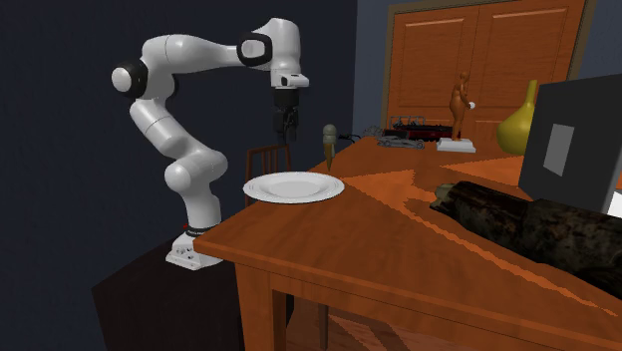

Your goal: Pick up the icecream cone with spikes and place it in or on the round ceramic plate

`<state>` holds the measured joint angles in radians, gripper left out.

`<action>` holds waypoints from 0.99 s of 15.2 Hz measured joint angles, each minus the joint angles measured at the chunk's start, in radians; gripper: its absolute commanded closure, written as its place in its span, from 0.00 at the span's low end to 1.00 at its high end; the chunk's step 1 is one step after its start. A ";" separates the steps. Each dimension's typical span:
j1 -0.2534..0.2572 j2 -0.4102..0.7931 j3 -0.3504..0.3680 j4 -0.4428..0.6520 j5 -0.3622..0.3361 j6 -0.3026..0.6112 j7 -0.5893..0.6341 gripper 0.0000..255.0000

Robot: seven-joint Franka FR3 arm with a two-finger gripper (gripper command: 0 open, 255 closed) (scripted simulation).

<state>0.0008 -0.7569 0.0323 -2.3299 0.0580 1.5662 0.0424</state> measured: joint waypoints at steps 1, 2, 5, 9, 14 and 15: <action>0.000 0.000 0.000 0.000 0.000 0.000 0.000 0.00; -0.002 0.024 0.013 0.026 -0.007 -0.006 0.012 0.00; -0.017 0.147 0.069 0.154 -0.058 -0.039 0.067 0.00; -0.038 0.355 0.162 0.380 -0.155 -0.116 0.164 0.00; -0.042 0.598 0.260 0.651 -0.298 -0.243 0.277 0.00; -0.043 0.612 0.262 0.659 -0.308 -0.242 0.282 0.00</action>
<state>-0.0418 -0.1450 0.2941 -1.6709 -0.2502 1.3241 0.3241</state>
